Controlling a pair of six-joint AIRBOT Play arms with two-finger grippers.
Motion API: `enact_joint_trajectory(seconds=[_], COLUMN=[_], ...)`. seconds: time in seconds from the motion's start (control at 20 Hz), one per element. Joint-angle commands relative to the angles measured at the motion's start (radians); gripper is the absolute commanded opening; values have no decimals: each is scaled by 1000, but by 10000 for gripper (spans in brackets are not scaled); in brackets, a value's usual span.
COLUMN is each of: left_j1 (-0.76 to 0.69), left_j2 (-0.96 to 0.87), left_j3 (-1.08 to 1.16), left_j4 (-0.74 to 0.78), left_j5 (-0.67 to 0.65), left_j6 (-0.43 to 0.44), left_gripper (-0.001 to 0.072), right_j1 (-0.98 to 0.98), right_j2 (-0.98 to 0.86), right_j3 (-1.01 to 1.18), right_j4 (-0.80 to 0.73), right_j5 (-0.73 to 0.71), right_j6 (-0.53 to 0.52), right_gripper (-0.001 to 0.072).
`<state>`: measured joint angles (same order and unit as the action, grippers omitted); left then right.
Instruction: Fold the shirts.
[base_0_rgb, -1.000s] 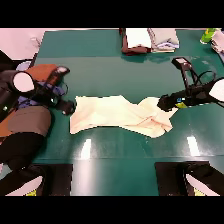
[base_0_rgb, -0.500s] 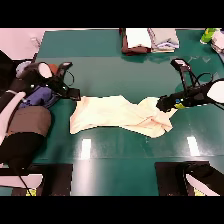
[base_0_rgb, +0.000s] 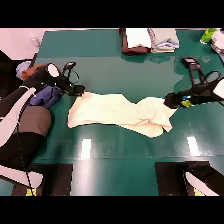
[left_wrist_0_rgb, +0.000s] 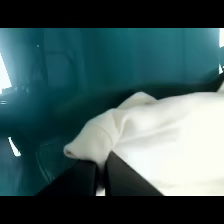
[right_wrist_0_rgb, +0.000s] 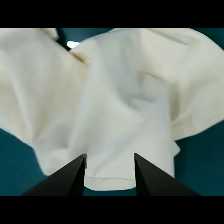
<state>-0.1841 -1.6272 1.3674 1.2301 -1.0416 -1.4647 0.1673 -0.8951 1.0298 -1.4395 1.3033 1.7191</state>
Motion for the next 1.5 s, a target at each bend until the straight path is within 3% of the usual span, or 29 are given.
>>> enact_joint_trajectory(seconds=[0.0, 0.05, 0.1, 0.4, 0.6, 1.05, 1.2, 1.25, 1.3, 1.35, 1.4, 1.45], left_j1=[0, 0, 0, 0, 0, 0, 0, 0, 0, 0, 0, 0], left_j2=[3, 5, 5, 5, 5, 5, 5, 5, 5, 5, 5, 5], left_j3=[68, 80, 85, 85, 85, 85, 85, 85, 85, 85, 85, 85], left_j4=[-3, -3, -3, -2, -2, -4, -4, -4, -4, -4, -4, -4], left_j5=[-26, -29, -33, -54, -60, -51, -54, -55, -57, -61, -66, -70], left_j6=[34, 33, 33, 34, 33, 32, 33, 33, 33, 33, 33, 33], left_gripper=[28, 28, 29, 28, 29, 29, 29, 29, 28, 29, 29, 28], right_j1=[-231, -299, -357, -428, -428, -338, -300, -292, -286, -285, -285, -285], right_j2=[-14, -35, -69, -307, -443, -476, -476, -476, -476, -476, -476, -476], right_j3=[-53, -90, -128, -149, -45, -65, -63, -63, -63, -63, -63, -63], right_j4=[5, 9, 9, 53, 60, 61, 60, 58, 58, 58, 59, 59], right_j5=[53, 53, 49, -126, -143, -259, -293, -303, -312, -320, -321, -320], right_j6=[-36, -44, -44, -40, -40, -40, -40, -40, -40, -40, -40, -40], right_gripper=[425, 557, 582, 522, 522, 498, 416, 276, 190, 152, 24, 16])
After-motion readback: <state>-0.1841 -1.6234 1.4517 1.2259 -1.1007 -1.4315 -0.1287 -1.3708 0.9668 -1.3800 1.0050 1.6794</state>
